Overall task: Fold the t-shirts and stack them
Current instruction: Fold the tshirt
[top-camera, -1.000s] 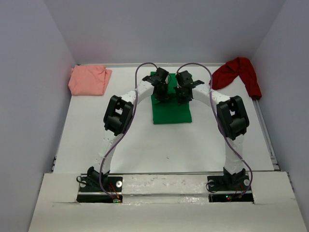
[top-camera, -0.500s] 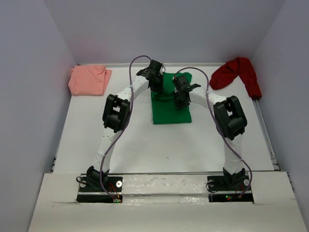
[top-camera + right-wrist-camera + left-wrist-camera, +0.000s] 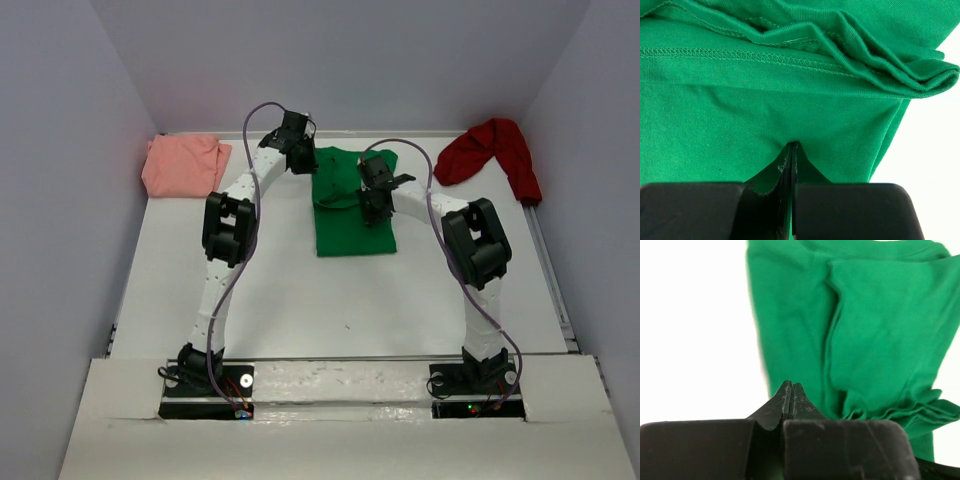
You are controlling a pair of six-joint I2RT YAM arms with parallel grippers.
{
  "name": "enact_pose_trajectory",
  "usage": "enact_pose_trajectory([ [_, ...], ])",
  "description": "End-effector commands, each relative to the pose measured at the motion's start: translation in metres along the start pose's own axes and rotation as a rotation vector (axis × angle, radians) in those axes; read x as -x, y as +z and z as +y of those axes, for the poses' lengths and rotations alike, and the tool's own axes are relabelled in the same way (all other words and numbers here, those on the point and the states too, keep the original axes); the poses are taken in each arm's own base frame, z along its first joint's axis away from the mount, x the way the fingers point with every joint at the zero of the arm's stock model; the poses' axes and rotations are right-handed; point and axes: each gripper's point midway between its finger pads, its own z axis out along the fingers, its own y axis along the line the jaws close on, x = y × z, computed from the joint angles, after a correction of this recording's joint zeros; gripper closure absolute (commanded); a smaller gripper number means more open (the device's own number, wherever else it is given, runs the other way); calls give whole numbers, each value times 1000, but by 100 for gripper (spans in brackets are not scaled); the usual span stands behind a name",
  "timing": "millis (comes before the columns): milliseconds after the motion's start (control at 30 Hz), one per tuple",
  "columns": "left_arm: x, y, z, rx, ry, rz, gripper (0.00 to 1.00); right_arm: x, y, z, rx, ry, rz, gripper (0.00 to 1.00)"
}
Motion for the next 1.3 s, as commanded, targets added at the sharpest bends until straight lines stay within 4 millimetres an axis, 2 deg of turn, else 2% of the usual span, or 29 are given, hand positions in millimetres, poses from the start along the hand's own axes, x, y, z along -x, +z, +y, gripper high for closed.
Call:
enact_pose_trajectory([
  [0,38,-77,-36,40,64,-152,100,-15,23,6,5,-14,36,100],
  [33,38,-100,-38,99,83,-194,100,-14,24,6,5,-16,34,100],
  [100,30,-119,-46,91,94,-204,100,-12,25,7,4,-17,31,100],
  [133,6,-117,-42,80,90,-147,100,-13,27,6,2,-17,34,100],
  [167,3,-133,-51,54,71,-156,100,-11,27,6,0,-18,30,100],
  [233,-25,-142,-53,30,55,-100,100,-12,29,5,-6,-17,30,100],
  [300,-45,-146,-58,34,72,-75,100,-13,30,5,-6,-16,33,100],
  [367,-71,-146,-52,49,82,-32,100,-14,31,7,3,-11,34,100],
  [433,-77,-146,-53,49,78,-23,100,-15,33,8,4,-7,37,100],
  [567,-102,-130,-44,66,79,40,100,-16,29,6,-2,2,37,100],
  [667,-107,-116,-45,64,82,62,100,-16,24,5,-6,6,33,100],
  [733,-103,-110,-50,47,88,60,100,-16,23,3,-12,5,32,100],
  [767,-107,-100,-46,59,90,78,100,-17,22,3,-16,3,34,100],
  [833,-103,-93,-51,47,97,78,100,-16,20,2,-18,5,29,100],
  [933,-106,-77,-48,57,104,99,100,-16,20,2,-18,5,32,100],
  [1167,-92,-51,-47,58,114,100,100,-17,15,0,-28,6,31,100],
  [1200,-85,-52,-48,56,109,90,100,-18,15,0,-27,6,33,100],
  [1267,-86,-44,-44,55,103,99,100,-17,13,0,-26,8,30,100],
])
